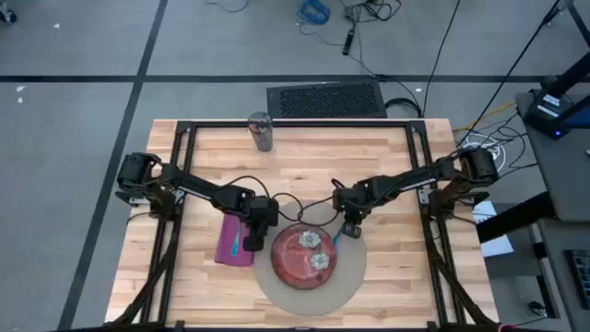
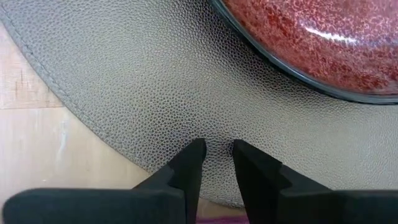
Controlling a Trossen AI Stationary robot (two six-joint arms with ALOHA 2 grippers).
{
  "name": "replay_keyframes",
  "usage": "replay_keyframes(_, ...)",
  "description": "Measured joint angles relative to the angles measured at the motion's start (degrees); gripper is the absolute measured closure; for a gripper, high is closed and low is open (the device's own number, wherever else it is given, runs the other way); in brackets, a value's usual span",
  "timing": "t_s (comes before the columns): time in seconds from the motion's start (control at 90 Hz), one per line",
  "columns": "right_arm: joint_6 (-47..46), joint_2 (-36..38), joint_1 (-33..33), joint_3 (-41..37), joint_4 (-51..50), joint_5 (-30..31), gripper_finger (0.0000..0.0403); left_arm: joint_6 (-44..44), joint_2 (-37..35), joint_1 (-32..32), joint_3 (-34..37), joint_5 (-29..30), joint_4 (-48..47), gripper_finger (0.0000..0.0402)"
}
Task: Set table place
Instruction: Put the blue knife on the middle right of the table
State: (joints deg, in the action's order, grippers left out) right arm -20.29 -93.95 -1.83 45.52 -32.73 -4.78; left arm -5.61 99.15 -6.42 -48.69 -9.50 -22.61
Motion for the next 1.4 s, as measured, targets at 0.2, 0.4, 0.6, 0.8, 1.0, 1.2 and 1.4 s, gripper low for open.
replay_keyframes(0.2, 1.41, 0.17, -1.04, 0.02, -2.59, 0.01, 0.0403, -0.08, 0.0, 0.0, 0.2, 0.02, 0.16, 0.0321)
replay_keyframes(0.4, 2.95, 0.19, -1.85, 0.07, -4.34, 1.47, 0.0403, -0.55, -0.09, -0.04, 0.85, 0.04, 0.92, 0.0321)
replay_keyframes(0.6, 5.53, 0.21, -1.7, 0.07, -4.39, 3.34, 0.0403, -1.03, -0.11, -0.09, 1.08, 0.09, 1.53, 0.0321)
replay_keyframes(0.8, 9.63, 0.19, 0.65, -0.1, -2.43, 3.96, 0.0403, -1.16, -0.11, -0.11, 1.13, 0.1, 1.64, 0.0321)
replay_keyframes(1.0, 14.96, 0.19, 2.82, -0.2, -0.83, 5.84, 0.0403, -1.16, -0.11, -0.11, 1.14, 0.09, 1.51, 0.0321)
replay_keyframes(1.2, 19.86, 0.19, 4.68, -0.22, -0.46, 5.6, 0.0403, -1.2, -0.13, -0.11, 1.16, 0.07, 1.5, 0.0321)
replay_keyframes(1.4, 25.0, 0.69, 5.36, -0.32, -0.18, 6.36, 0.0403, -1.2, -0.13, -0.11, 1.16, 0.08, 1.51, 0.0321)
